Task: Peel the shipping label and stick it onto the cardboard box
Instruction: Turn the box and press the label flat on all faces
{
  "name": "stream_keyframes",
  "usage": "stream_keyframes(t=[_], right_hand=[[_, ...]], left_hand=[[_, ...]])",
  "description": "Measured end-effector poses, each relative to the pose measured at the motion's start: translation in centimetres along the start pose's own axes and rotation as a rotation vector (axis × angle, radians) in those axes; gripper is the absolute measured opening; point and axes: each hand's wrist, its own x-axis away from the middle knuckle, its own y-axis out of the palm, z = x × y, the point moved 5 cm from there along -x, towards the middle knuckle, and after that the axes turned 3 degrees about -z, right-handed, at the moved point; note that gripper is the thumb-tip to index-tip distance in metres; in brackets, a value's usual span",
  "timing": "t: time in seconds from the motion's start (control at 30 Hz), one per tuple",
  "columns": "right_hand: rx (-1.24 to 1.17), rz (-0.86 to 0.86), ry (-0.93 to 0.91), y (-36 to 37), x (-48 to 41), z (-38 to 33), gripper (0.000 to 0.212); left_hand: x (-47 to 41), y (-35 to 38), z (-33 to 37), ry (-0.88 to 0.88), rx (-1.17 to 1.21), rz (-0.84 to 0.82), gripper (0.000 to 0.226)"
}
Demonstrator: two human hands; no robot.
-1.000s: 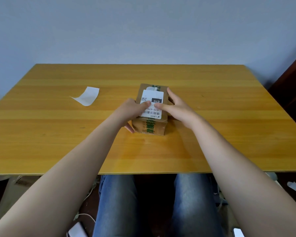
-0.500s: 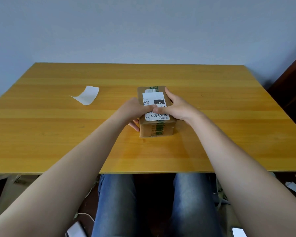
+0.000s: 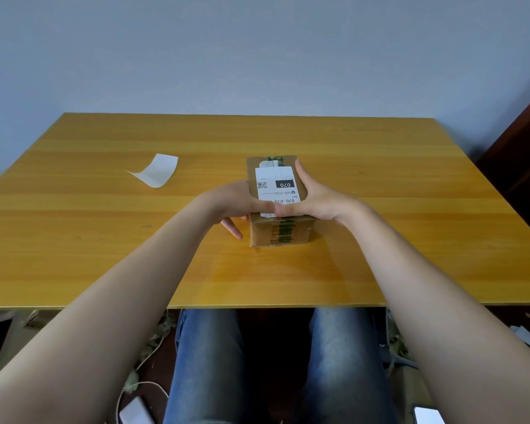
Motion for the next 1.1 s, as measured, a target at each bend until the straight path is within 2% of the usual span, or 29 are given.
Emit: stream_keyframes(t=[0.07, 0.2, 0.3, 0.53, 0.73, 0.83, 0.93, 1.1], right_hand=[[-0.031, 0.040, 0.007, -0.2, 0.2, 0.0, 0.147], [-0.043, 0.153, 0.019, -1.0, 1.0, -0.7, 0.103], [0.003, 0.221, 0.021, -0.9, 1.1, -1.1, 0.092], [0.013, 0.266, 0.000, -0.2, 0.4, -0.9, 0.114], [0.188, 0.150, 0.075, 0.7, -0.5, -1.3, 0.161], [0.327, 0.097, 0.128, 1.0, -0.6, -1.8, 0.162], [0.427, 0.056, 0.166, 1.1, -0.7, -2.1, 0.166], [0.438, 0.051, 0.171, 1.2, -0.6, -2.2, 0.168]], left_hand=[[0.1, 0.1, 0.1, -0.014, 0.003, -0.026, 0.043], [-0.2, -0.2, 0.3, -0.053, 0.060, 0.021, 0.045], [-0.6, -0.1, 0.3, -0.064, 0.096, 0.086, 0.048], [-1.0, -0.1, 0.3, -0.018, 0.124, 0.123, 0.026], [-1.2, -0.8, -0.5, 0.043, 0.118, 0.037, 0.016], [-0.8, -1.0, -0.7, 0.064, 0.090, -0.014, 0.024], [-0.6, -1.0, -0.7, 0.074, 0.063, -0.037, 0.018], [-0.3, -0.9, -0.8, 0.070, 0.056, -0.032, 0.017]])
